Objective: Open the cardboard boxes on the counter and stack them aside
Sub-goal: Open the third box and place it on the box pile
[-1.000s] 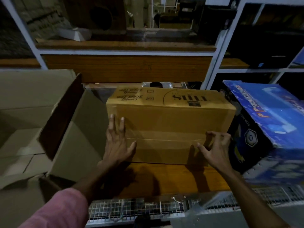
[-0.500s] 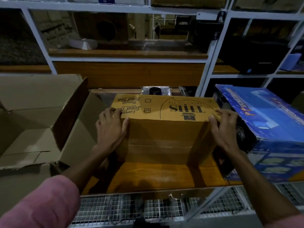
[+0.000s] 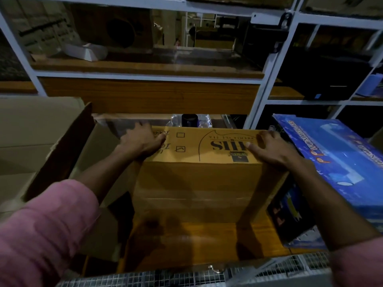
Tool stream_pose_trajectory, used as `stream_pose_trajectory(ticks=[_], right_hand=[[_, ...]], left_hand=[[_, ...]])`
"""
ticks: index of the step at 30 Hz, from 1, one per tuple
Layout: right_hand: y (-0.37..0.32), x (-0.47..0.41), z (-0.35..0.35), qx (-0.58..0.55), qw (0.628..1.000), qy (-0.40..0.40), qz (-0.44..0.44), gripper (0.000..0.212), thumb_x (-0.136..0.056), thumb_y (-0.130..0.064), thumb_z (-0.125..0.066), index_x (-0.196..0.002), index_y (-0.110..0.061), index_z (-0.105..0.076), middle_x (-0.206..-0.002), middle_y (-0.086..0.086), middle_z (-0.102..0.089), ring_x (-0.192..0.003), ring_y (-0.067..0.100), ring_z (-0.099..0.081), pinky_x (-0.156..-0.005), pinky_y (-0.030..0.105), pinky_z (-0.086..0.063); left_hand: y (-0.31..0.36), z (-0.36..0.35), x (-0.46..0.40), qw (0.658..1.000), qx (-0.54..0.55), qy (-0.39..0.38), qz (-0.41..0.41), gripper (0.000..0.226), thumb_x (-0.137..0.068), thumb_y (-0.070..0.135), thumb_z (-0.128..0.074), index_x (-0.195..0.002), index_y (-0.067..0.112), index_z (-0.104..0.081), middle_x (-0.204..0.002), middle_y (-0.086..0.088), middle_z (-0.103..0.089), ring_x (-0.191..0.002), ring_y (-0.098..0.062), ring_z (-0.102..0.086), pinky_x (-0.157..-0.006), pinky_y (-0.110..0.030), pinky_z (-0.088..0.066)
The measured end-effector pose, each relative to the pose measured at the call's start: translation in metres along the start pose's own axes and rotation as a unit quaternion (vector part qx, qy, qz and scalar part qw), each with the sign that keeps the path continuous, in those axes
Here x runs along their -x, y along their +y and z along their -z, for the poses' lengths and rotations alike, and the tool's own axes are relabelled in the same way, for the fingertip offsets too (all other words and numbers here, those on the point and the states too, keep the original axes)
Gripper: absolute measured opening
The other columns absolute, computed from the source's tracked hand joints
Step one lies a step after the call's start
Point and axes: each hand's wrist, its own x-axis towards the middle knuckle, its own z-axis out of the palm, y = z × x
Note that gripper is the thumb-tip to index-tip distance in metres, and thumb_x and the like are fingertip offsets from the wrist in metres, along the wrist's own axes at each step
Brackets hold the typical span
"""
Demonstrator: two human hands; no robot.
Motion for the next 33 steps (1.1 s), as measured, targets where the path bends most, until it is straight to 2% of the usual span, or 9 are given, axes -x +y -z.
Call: stream_pose_trajectory(ticks=[5,9,13,19,23,27,31,33], right_hand=[[0.003,-0.032,-0.009,0.024,0.999,-0.038,-0.019,0.092,-0.084,-0.085,-0.033,-0.157,-0.034,-0.011,-0.166,0.006,-0.002,-0.145,0.048,-0.023,-0.109,0.070,-0.023],[0.006,-0.042,-0.015,0.027,0.998,-0.050,-0.013,0.100,-0.074,-0.094,-0.019,-0.156,-0.037,-0.014,-0.166,0.006,-0.007,-0.146,0.045,-0.022,-0.109,0.070,-0.027],[0.003,-0.029,-0.018,0.023,1.000,0.003,0.000,0.102,-0.073,-0.095,-0.013,-0.152,-0.033,-0.025,-0.162,0.011,-0.020,-0.139,0.045,-0.034,-0.106,0.069,-0.032],[0.012,0.008,-0.014,-0.005,0.996,0.091,0.008,0.094,-0.075,-0.094,-0.022,-0.142,-0.032,-0.039,-0.153,0.012,-0.033,-0.132,0.044,-0.042,-0.104,0.069,-0.034],[0.018,0.032,-0.010,-0.098,0.983,0.154,0.023,0.081,-0.076,-0.089,-0.034,-0.131,-0.030,-0.047,-0.137,0.006,-0.042,-0.121,0.035,-0.048,-0.096,0.059,-0.042],[0.025,0.057,-0.024,-0.157,0.968,0.192,0.025,0.075,-0.076,-0.081,-0.045,-0.129,-0.029,-0.049,-0.134,0.002,-0.035,-0.124,0.032,-0.040,-0.092,0.053,-0.045],[0.034,0.080,-0.049,-0.151,0.968,0.200,0.009,0.071,-0.077,-0.074,-0.049,-0.132,-0.029,-0.048,-0.138,0.003,-0.028,-0.127,0.036,-0.031,-0.085,0.045,-0.042],[0.032,0.090,-0.054,-0.152,0.966,0.208,-0.006,0.065,-0.080,-0.072,-0.051,-0.129,-0.029,-0.048,-0.137,0.004,-0.028,-0.126,0.037,-0.031,-0.087,0.046,-0.043]], left_hand=[[0.000,-0.016,-0.022,1.000,0.007,-0.026,-0.012,0.094,-0.081,0.088,-0.018,-0.155,0.030,-0.019,-0.166,-0.008,-0.015,-0.144,-0.051,-0.025,-0.106,-0.073,-0.031],[-0.001,-0.017,-0.019,1.000,-0.009,-0.013,-0.018,0.092,-0.082,0.085,-0.014,-0.147,0.024,-0.037,-0.155,-0.013,-0.035,-0.140,-0.049,-0.031,-0.101,-0.067,-0.040],[0.003,-0.010,0.003,1.000,-0.016,0.012,-0.023,0.081,-0.092,0.075,-0.022,-0.147,0.019,-0.040,-0.152,-0.017,-0.038,-0.138,-0.051,-0.032,-0.099,-0.063,-0.042],[0.006,-0.003,0.040,0.996,0.011,0.081,-0.032,0.078,-0.091,0.071,-0.024,-0.138,0.013,-0.048,-0.137,-0.018,-0.047,-0.123,-0.044,-0.046,-0.091,-0.056,-0.047],[0.006,-0.002,0.062,0.988,0.044,0.146,-0.030,0.067,-0.092,0.067,-0.033,-0.130,0.016,-0.052,-0.130,-0.013,-0.049,-0.116,-0.038,-0.048,-0.090,-0.054,-0.048],[0.007,-0.020,0.092,0.973,0.077,0.214,-0.026,0.052,-0.092,0.066,-0.043,-0.119,0.022,-0.048,-0.123,-0.008,-0.045,-0.114,-0.033,-0.044,-0.090,-0.050,-0.046],[0.006,-0.044,0.122,0.975,0.074,0.211,-0.017,0.052,-0.090,0.070,-0.046,-0.118,0.026,-0.044,-0.126,-0.007,-0.040,-0.118,-0.034,-0.038,-0.093,-0.050,-0.041],[0.006,-0.048,0.133,0.974,0.083,0.210,0.000,0.052,-0.089,0.071,-0.047,-0.115,0.026,-0.044,-0.127,-0.006,-0.038,-0.120,-0.035,-0.037,-0.095,-0.051,-0.040]])
